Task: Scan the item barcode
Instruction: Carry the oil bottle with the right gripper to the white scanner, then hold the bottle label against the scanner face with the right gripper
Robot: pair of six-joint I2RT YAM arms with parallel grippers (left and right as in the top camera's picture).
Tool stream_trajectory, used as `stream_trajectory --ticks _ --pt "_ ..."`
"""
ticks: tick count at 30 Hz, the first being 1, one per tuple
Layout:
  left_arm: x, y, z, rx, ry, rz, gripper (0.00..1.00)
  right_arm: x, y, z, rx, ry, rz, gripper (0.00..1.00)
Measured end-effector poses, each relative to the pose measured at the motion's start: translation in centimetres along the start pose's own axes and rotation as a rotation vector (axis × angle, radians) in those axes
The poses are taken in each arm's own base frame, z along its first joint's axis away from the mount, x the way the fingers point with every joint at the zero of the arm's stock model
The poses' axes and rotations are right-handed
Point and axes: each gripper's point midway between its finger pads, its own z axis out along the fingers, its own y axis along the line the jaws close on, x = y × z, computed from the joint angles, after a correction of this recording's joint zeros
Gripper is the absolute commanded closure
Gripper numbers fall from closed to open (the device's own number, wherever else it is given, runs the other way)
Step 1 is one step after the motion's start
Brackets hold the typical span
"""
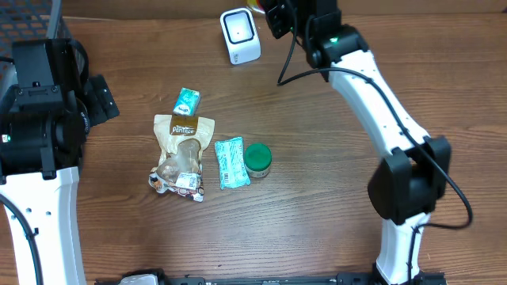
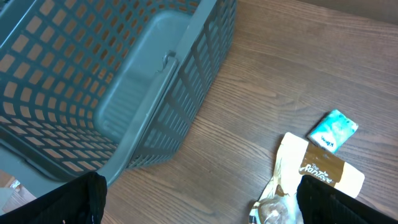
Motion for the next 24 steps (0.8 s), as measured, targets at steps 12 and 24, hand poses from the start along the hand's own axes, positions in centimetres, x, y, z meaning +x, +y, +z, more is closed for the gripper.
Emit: stream_trajectory --ticks 12,24 --pt "0.0 0.0 0.0 0.000 0.000 0.000 0.00 5.0 2.2 6.0 -0.025 0.016 -0.325 0.96" --pt "0.0 0.0 0.0 0.000 0.000 0.000 0.01 2.3 3.4 6.3 0.016 -0.082 -0.544 0.96"
